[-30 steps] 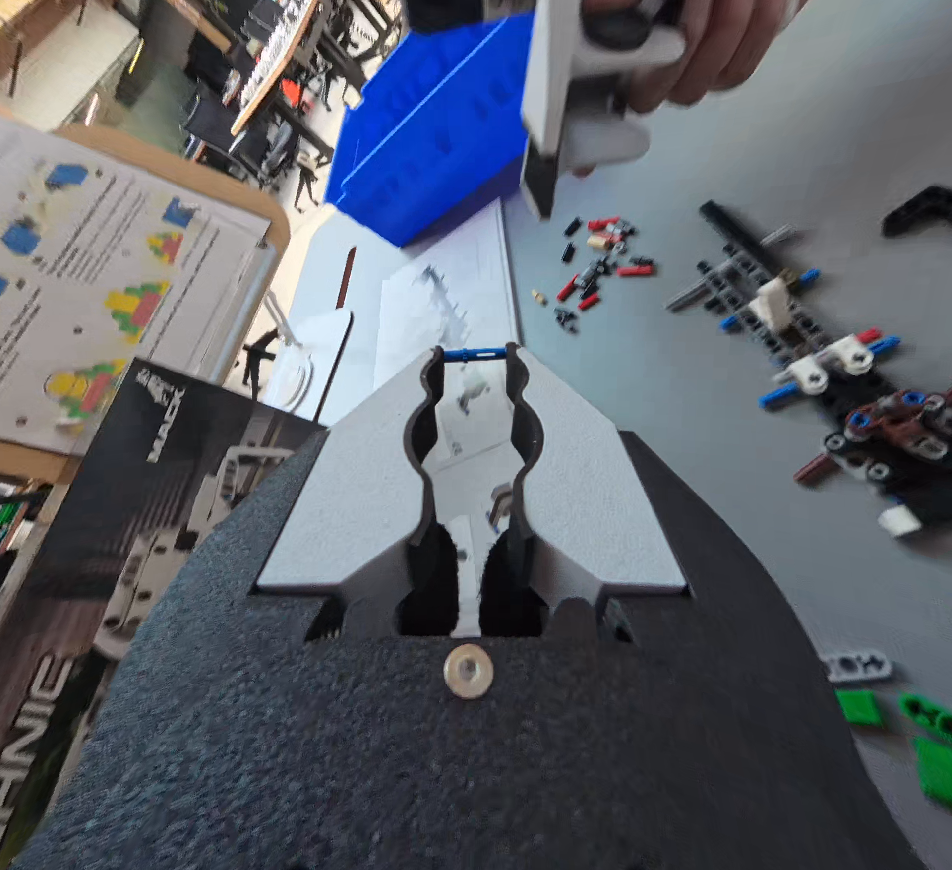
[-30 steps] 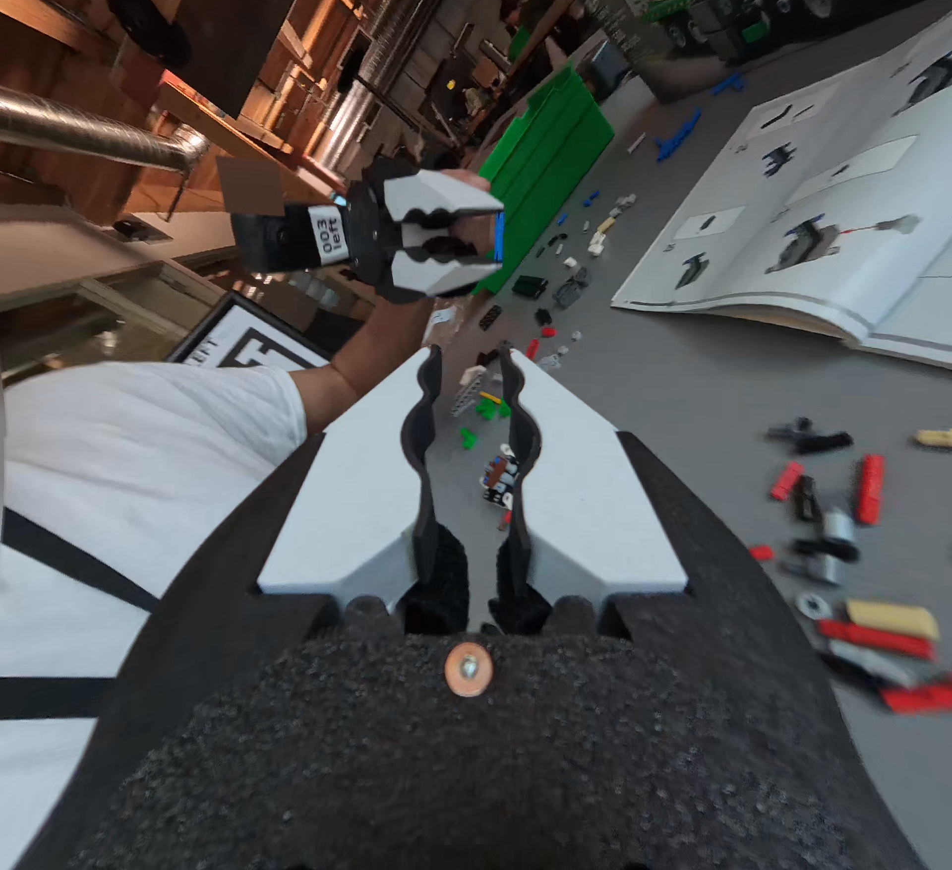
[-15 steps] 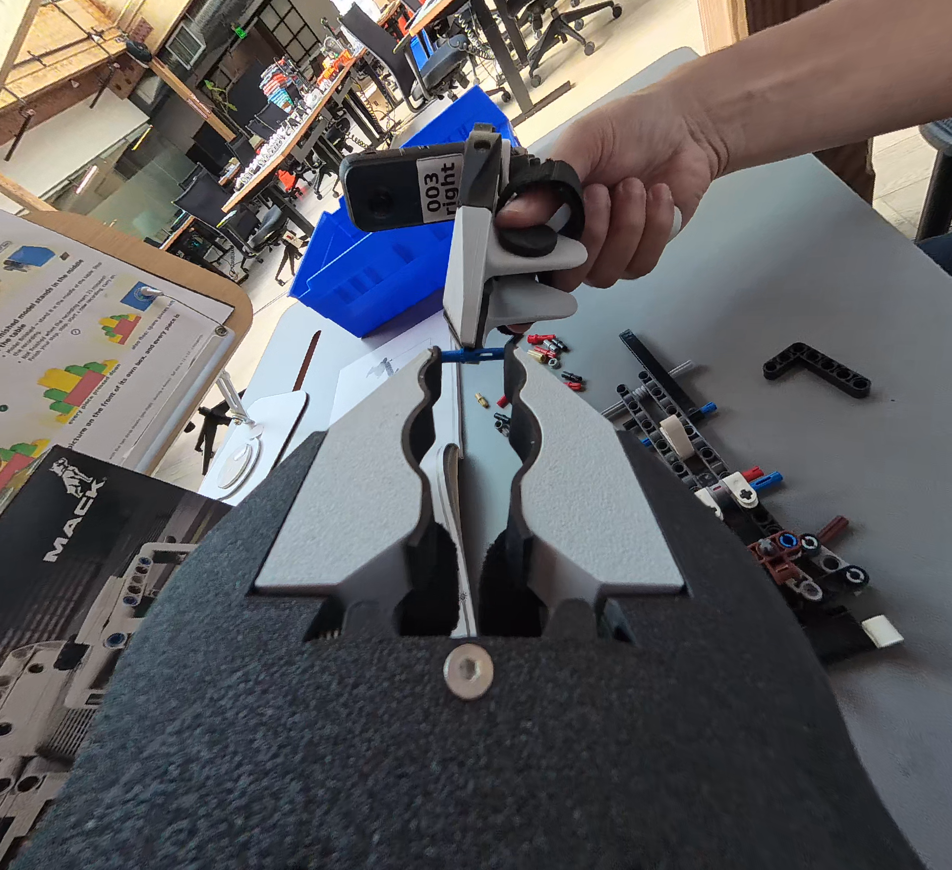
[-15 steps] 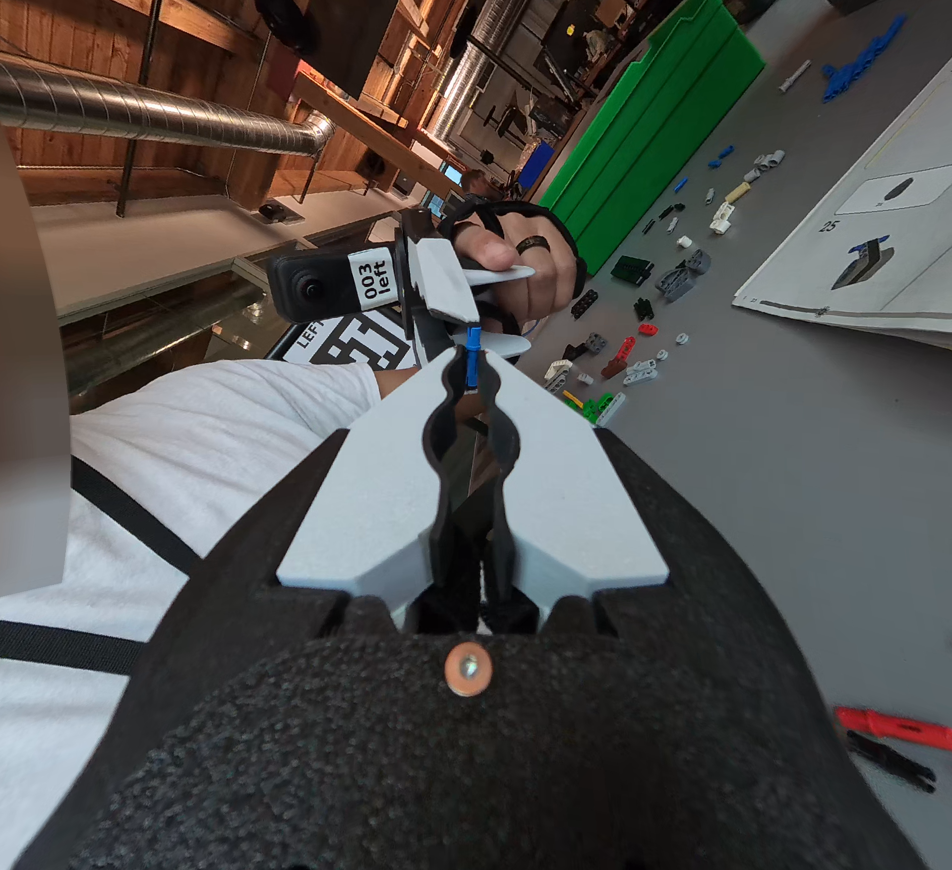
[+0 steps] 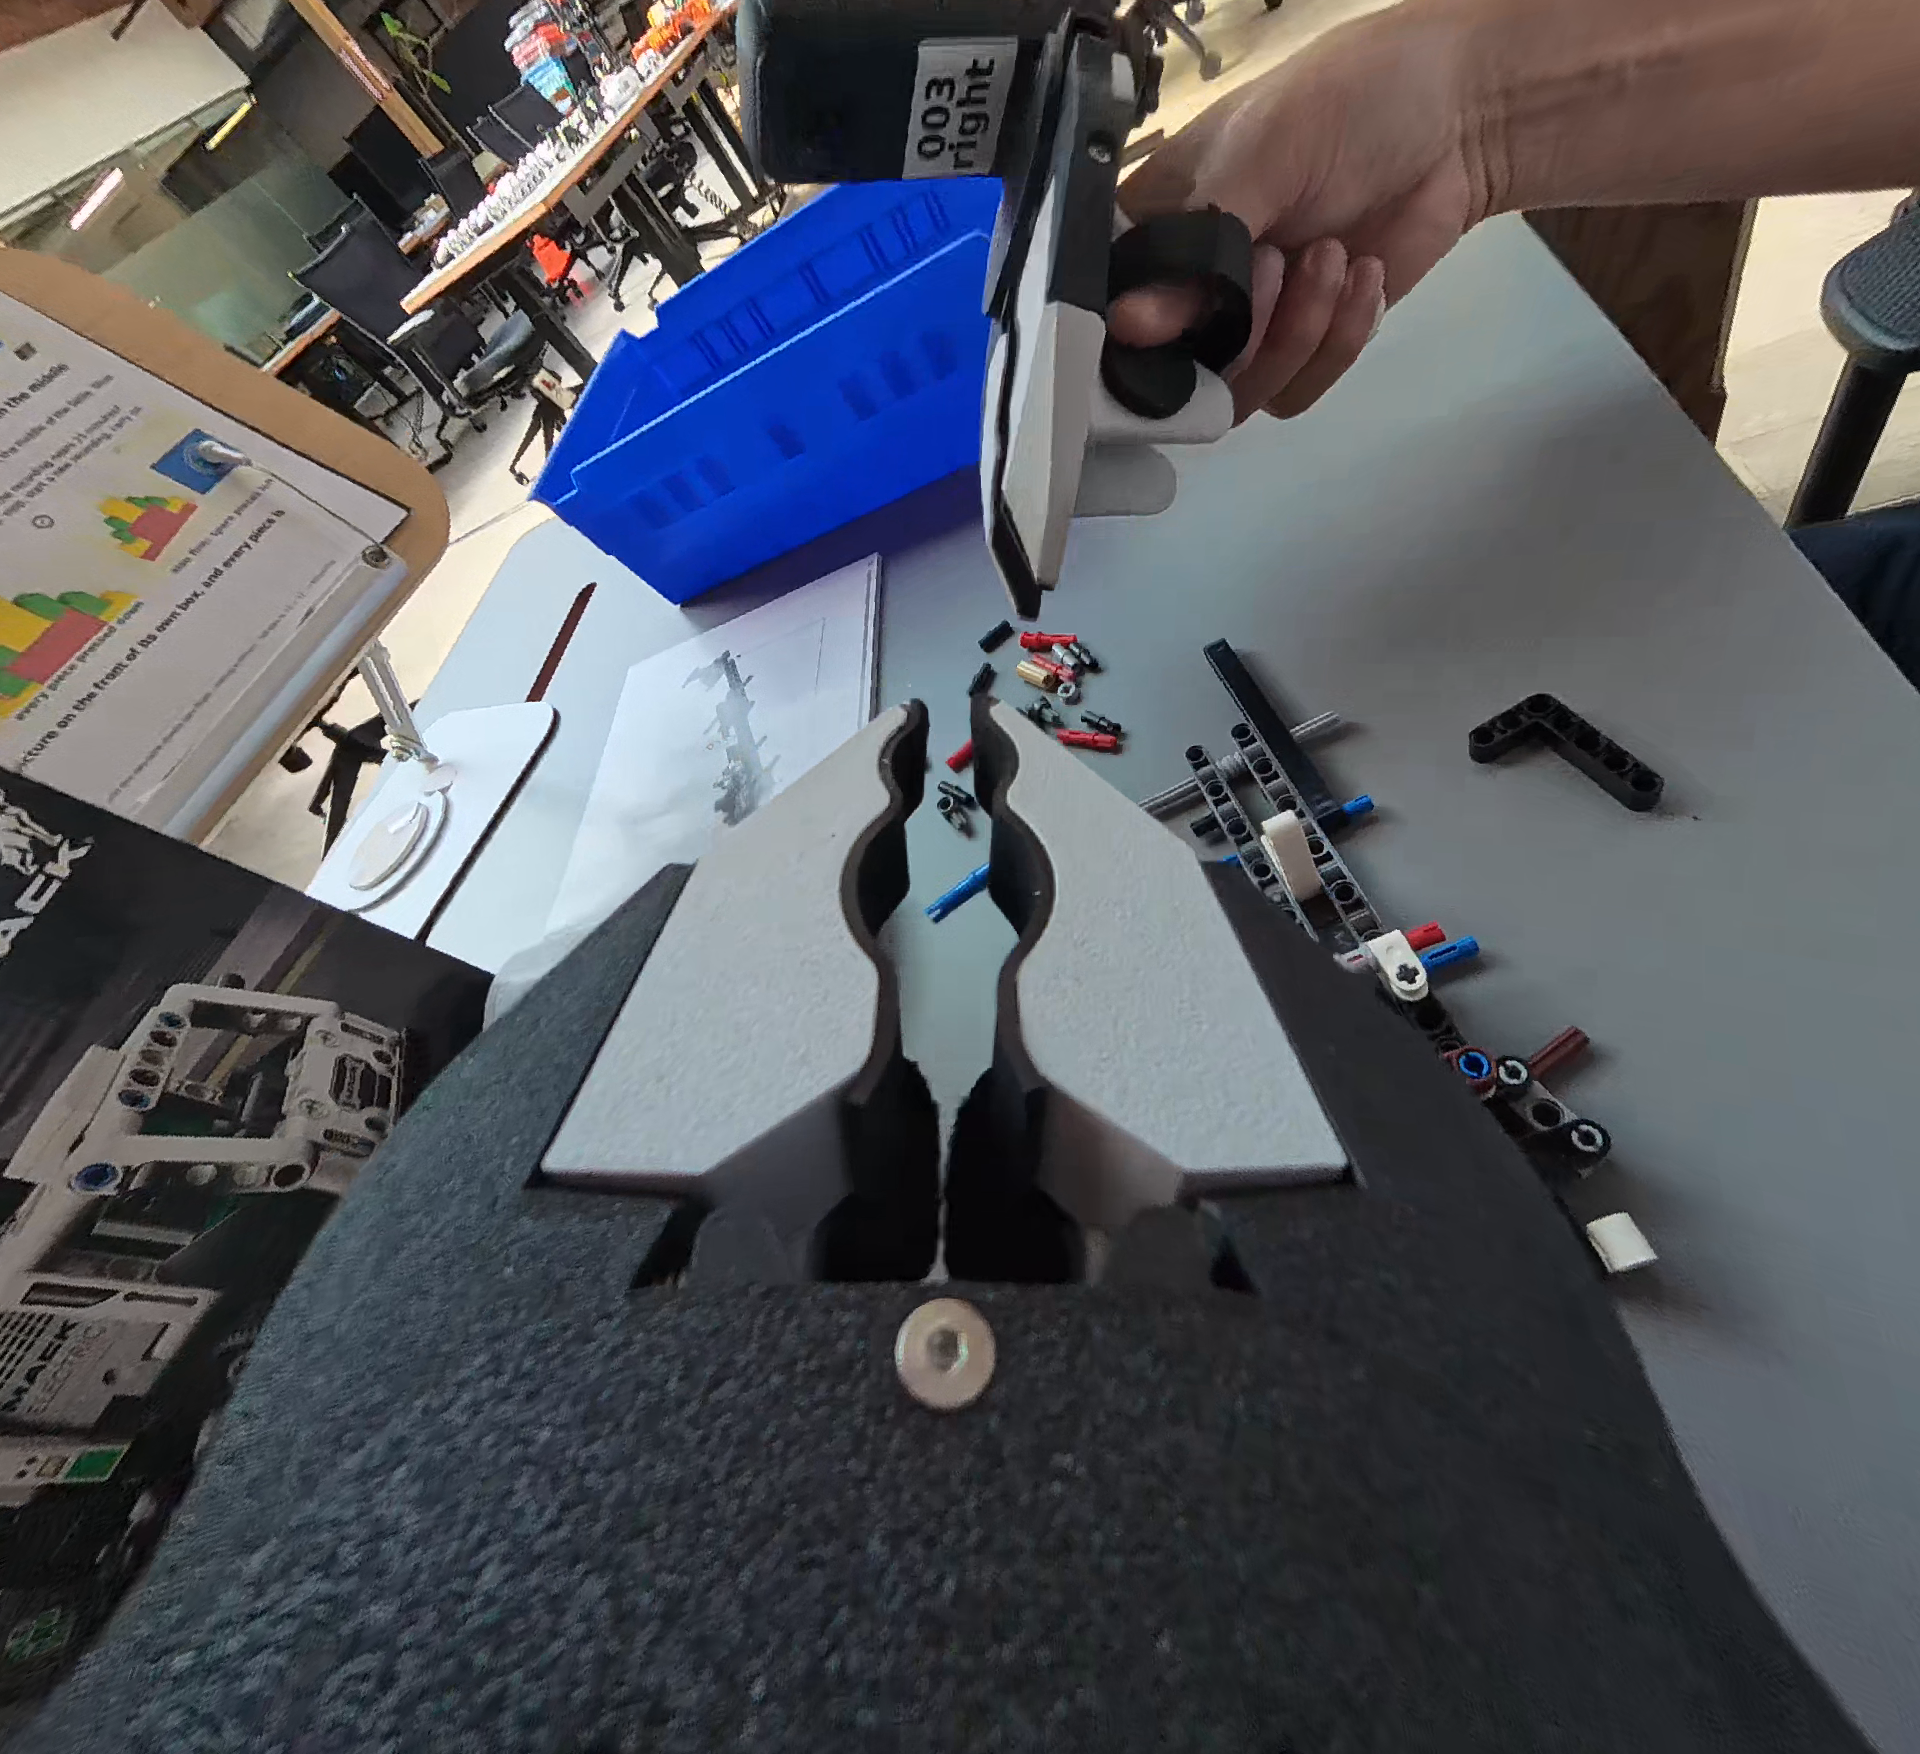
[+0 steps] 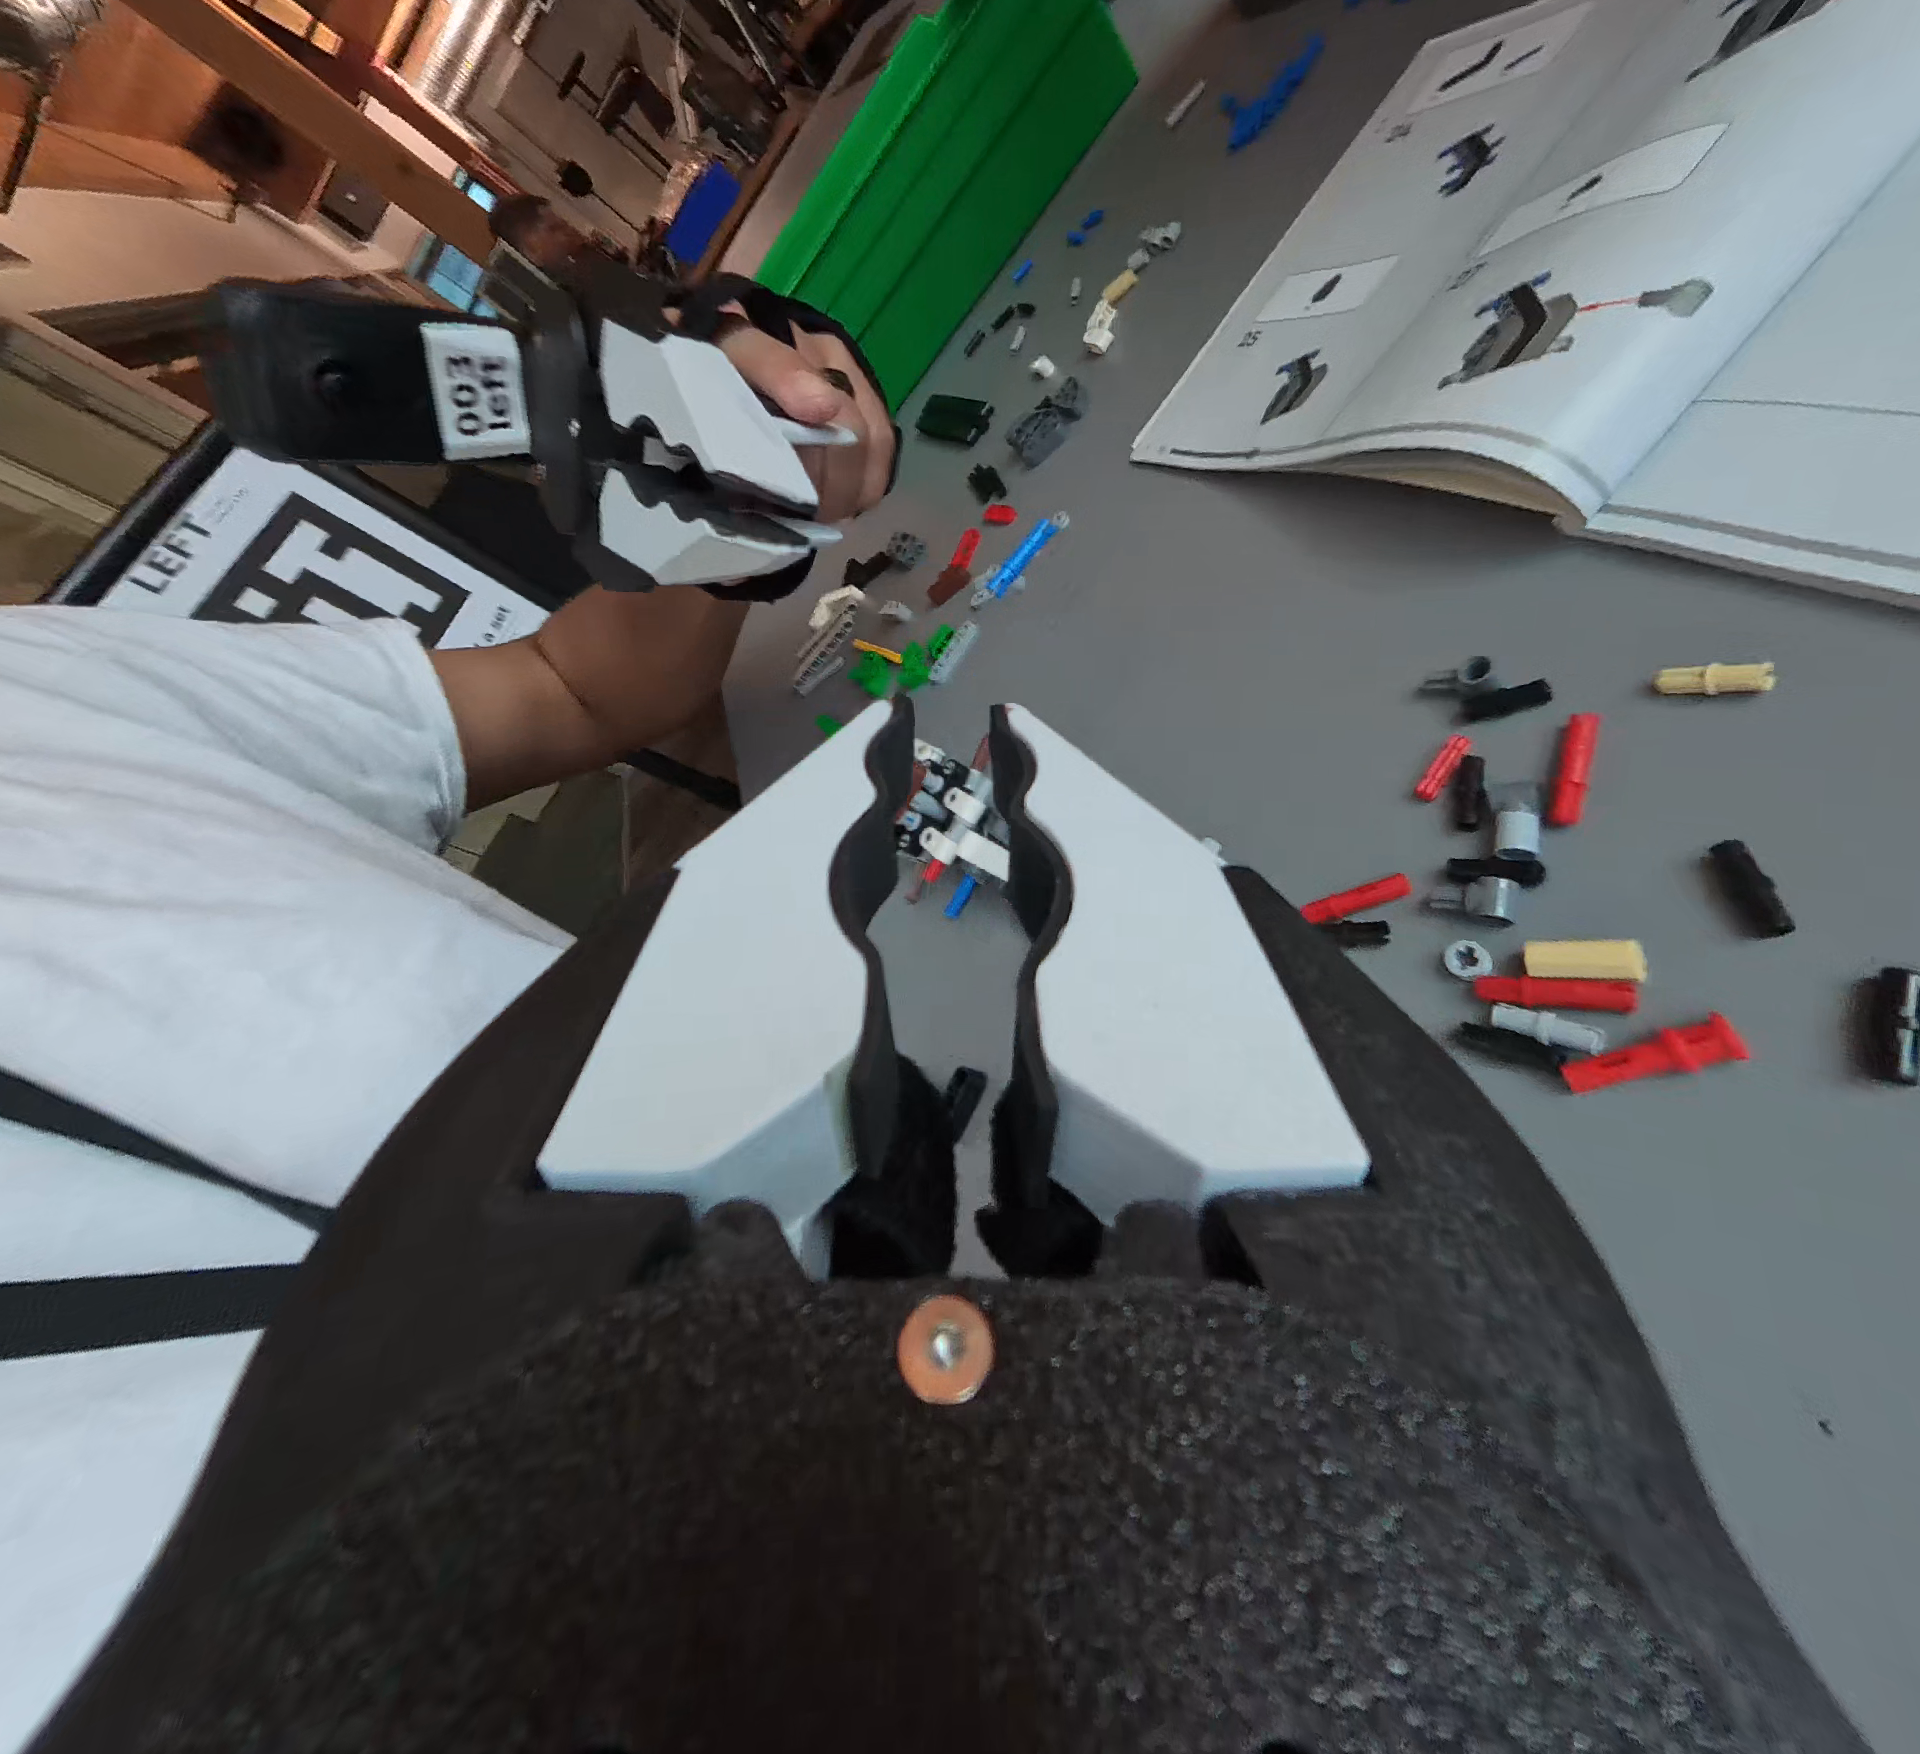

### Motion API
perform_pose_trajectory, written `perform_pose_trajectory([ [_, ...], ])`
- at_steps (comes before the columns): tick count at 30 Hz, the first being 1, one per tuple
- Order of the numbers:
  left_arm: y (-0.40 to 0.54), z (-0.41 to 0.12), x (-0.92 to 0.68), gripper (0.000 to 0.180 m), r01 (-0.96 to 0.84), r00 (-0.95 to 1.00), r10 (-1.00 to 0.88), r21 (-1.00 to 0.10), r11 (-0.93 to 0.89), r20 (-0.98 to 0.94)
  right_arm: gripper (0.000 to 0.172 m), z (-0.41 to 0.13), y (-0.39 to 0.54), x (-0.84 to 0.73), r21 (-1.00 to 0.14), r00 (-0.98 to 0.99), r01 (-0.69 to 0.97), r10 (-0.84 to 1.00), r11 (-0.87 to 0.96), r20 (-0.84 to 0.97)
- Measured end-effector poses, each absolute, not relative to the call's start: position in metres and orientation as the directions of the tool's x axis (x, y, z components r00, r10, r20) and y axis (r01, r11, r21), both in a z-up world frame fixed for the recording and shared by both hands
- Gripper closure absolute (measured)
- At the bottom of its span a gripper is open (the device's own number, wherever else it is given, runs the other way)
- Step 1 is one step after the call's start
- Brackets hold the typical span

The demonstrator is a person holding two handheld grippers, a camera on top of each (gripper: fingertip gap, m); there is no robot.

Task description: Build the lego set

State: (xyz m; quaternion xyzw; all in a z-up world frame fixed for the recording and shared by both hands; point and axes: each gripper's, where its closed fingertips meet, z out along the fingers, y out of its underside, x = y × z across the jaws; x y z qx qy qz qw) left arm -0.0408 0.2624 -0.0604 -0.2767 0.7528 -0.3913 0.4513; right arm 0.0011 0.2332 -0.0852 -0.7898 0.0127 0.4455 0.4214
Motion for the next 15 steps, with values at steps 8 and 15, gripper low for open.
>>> perform_pose_trajectory([
  [8,0.355,-0.107,-0.083,0.164,-0.510,-0.232,-0.932,-0.781,0.359,-0.277,0.158,-0.110,0.225,0.020,-0.776,0.792,-0.259,0.333,-0.575,-0.511],
  [15,0.486,-0.137,-0.118,0.150,-0.739,0.181,-0.957,-0.673,0.020,-0.228,0.158,-0.100,0.195,0.020,-0.865,0.780,-0.345,0.400,-0.365,-0.481],
])
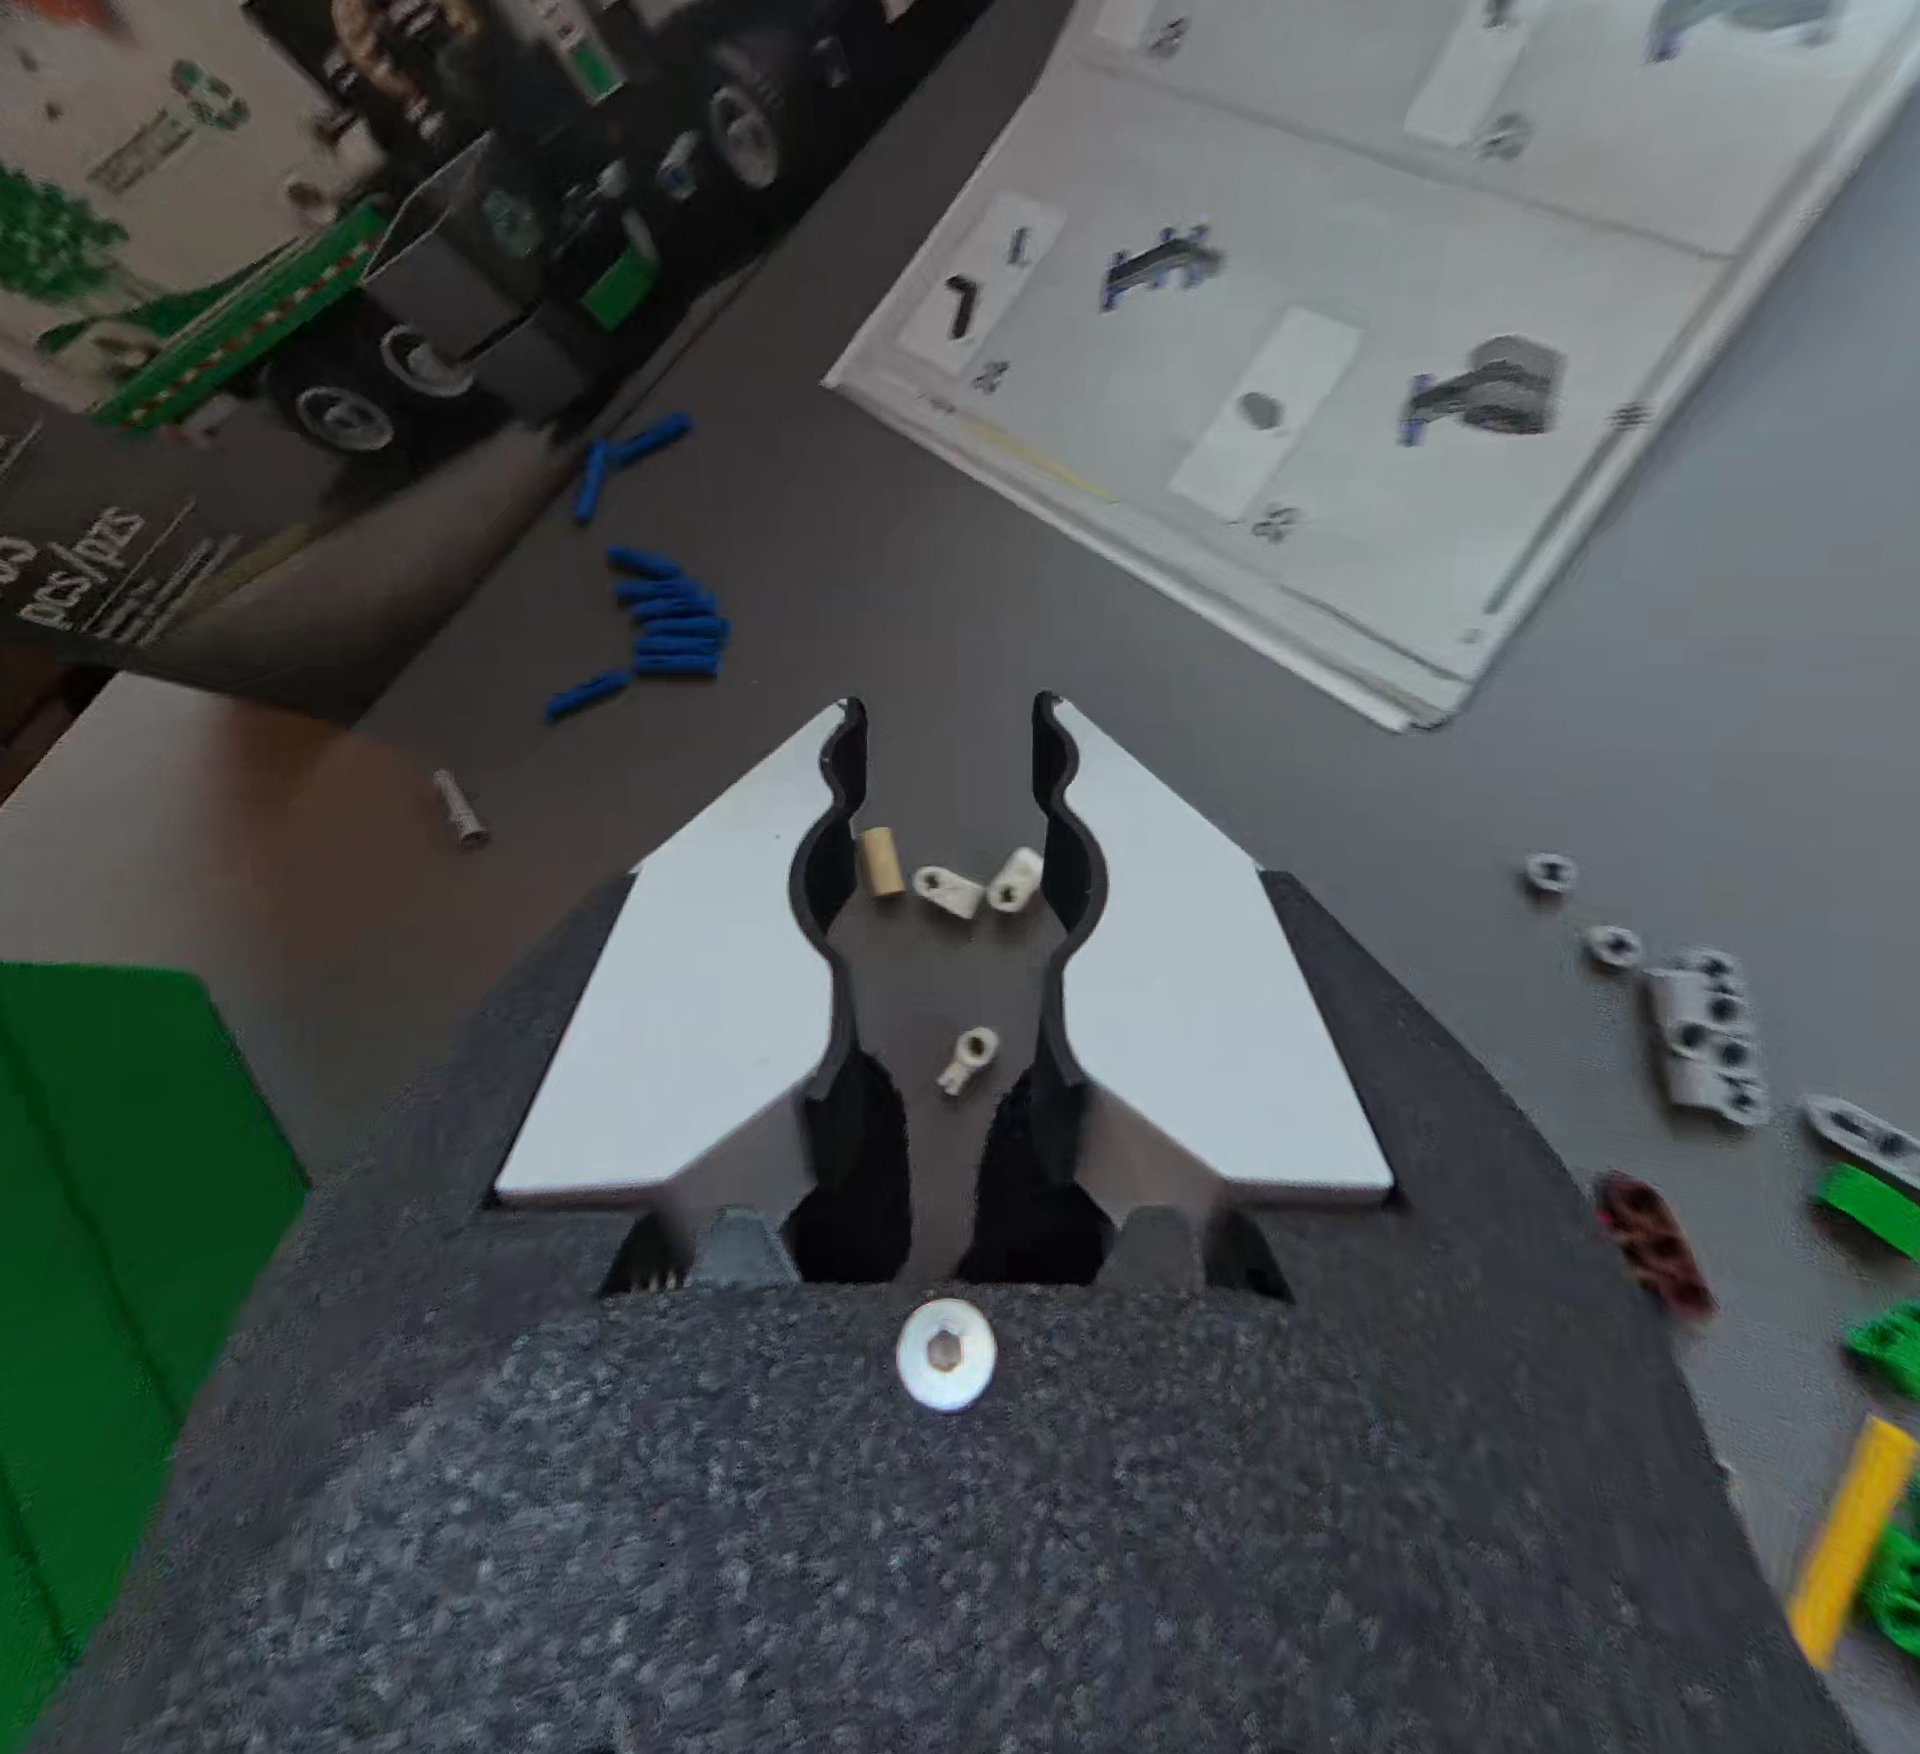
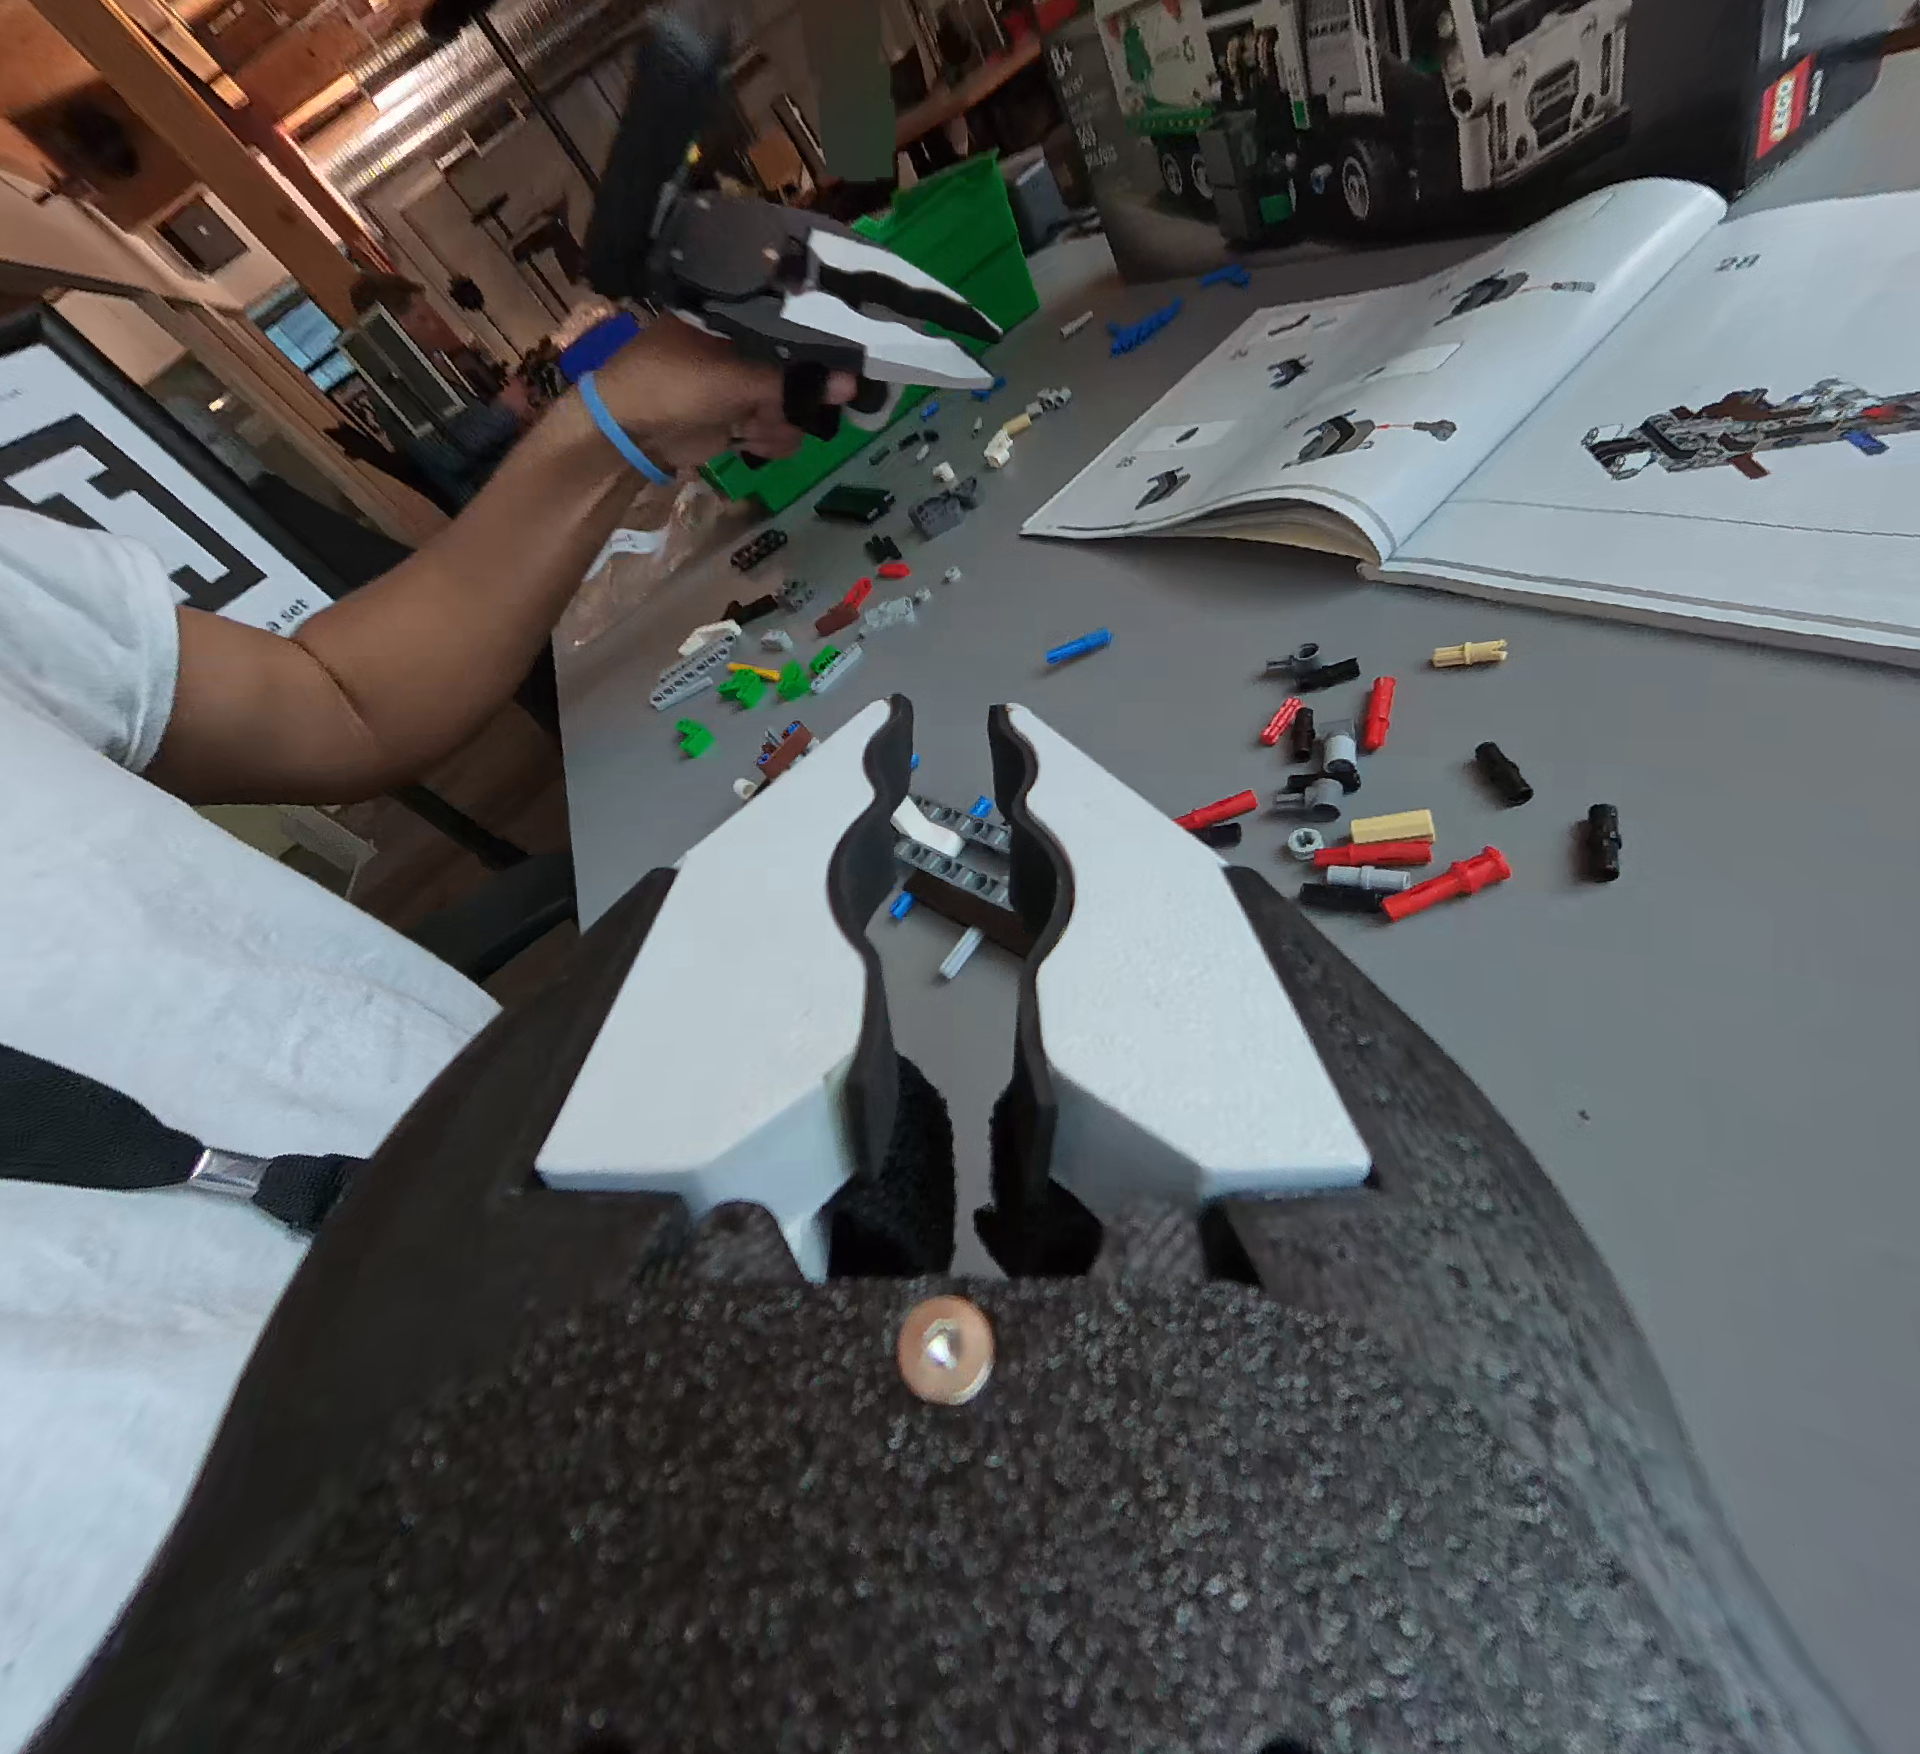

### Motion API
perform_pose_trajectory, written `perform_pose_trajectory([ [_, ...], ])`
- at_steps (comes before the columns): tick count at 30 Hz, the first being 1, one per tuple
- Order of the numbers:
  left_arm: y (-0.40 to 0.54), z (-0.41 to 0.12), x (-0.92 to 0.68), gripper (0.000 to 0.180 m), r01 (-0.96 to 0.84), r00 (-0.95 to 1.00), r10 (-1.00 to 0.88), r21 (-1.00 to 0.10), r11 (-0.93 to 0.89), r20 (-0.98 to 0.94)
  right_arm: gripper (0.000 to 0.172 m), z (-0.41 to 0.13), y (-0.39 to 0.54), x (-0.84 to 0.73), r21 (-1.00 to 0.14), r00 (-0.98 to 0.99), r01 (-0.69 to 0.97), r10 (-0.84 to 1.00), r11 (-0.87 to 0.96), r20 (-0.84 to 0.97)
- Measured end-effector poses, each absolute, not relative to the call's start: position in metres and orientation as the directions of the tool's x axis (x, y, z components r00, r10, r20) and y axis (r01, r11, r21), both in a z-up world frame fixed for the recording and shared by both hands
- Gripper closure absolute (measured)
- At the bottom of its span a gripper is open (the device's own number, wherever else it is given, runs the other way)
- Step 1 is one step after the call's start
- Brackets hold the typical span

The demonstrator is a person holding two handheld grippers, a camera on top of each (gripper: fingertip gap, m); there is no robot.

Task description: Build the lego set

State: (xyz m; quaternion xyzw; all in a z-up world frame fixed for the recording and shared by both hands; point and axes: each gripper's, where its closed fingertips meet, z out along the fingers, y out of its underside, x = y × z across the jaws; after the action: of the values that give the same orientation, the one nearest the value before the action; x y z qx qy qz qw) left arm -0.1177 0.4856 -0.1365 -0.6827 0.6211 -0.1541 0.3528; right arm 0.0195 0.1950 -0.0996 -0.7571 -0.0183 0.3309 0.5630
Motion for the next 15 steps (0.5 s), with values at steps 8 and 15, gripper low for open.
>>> perform_pose_trajectory([
  [8,0.574,-0.175,-0.106,0.143,-0.788,0.296,-0.937,-0.601,-0.130,-0.184,0.155,-0.088,0.179,0.022,-0.877,0.752,-0.402,0.451,-0.264,-0.481],
  [15,0.585,-0.177,-0.110,0.132,-0.841,0.139,-0.954,-0.540,0.027,-0.265,0.151,-0.088,0.177,0.016,-0.876,0.728,-0.394,0.488,-0.279,-0.482],
])
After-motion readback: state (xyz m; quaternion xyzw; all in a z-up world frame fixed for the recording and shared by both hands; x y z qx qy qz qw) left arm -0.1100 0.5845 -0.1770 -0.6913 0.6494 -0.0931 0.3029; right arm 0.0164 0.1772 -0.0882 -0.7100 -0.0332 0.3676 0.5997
